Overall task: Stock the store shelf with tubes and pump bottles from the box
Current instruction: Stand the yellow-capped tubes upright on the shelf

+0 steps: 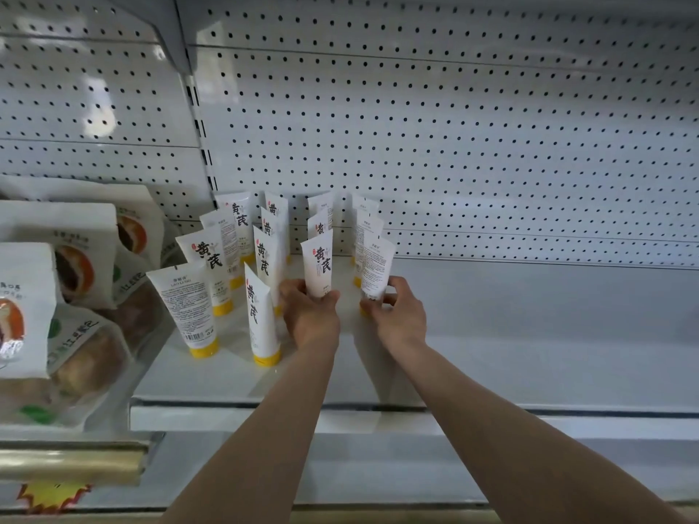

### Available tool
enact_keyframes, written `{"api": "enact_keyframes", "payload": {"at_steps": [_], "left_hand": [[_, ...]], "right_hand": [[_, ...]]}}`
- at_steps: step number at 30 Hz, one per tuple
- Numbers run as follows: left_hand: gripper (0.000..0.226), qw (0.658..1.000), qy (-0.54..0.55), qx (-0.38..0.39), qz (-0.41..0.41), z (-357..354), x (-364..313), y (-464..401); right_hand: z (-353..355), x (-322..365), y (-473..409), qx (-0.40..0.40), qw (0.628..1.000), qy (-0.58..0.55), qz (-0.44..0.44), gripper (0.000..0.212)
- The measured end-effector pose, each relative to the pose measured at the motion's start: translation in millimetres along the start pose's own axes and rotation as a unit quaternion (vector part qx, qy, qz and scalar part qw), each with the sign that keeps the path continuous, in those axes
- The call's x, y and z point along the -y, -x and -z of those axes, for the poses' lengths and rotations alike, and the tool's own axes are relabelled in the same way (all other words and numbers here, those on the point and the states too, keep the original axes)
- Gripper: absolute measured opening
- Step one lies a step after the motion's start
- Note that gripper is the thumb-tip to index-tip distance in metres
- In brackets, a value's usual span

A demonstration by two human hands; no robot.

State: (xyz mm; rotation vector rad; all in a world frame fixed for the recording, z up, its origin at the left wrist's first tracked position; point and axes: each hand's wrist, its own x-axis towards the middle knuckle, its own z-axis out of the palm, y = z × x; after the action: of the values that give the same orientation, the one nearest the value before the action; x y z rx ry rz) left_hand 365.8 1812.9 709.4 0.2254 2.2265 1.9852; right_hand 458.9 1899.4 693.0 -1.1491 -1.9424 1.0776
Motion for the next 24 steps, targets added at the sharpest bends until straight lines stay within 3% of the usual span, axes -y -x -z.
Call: {"api": "enact_keyframes", "payload": {"at_steps": [6,10,14,17,20,24], "left_hand": [[0.044,1.000,-0.007,-0.003,-0.004,-3,4,-1],[0.052,1.000,-0.015,-0.003,-0.005,-3,6,-1],[0.095,0.998,-0.063,-0.018,0.008,-4,2,14],[0.112,0.995,-0.091,-0.044,0.005,-7,-3,44],[0.110,0.995,-0.074,-0.060,-0.011,-19,-5,82],[0.093,0.999,-0.014,-0.020,-0.042,-47,-14,141]], "right_hand": [[1,2,2,0.002,1.000,0.007,0.004,0.047],[8,4,4,0.019,1.000,0.007,-0.022,0.070],[27,4,8,0.026,0.998,-0.015,-0.048,0.079],[51,-3,14,0.019,0.997,-0.035,-0.059,0.075],[86,-15,23,0.006,0.997,-0.049,-0.064,0.070],[144,-36,38,-0.025,0.996,-0.062,-0.066,0.066]]}}
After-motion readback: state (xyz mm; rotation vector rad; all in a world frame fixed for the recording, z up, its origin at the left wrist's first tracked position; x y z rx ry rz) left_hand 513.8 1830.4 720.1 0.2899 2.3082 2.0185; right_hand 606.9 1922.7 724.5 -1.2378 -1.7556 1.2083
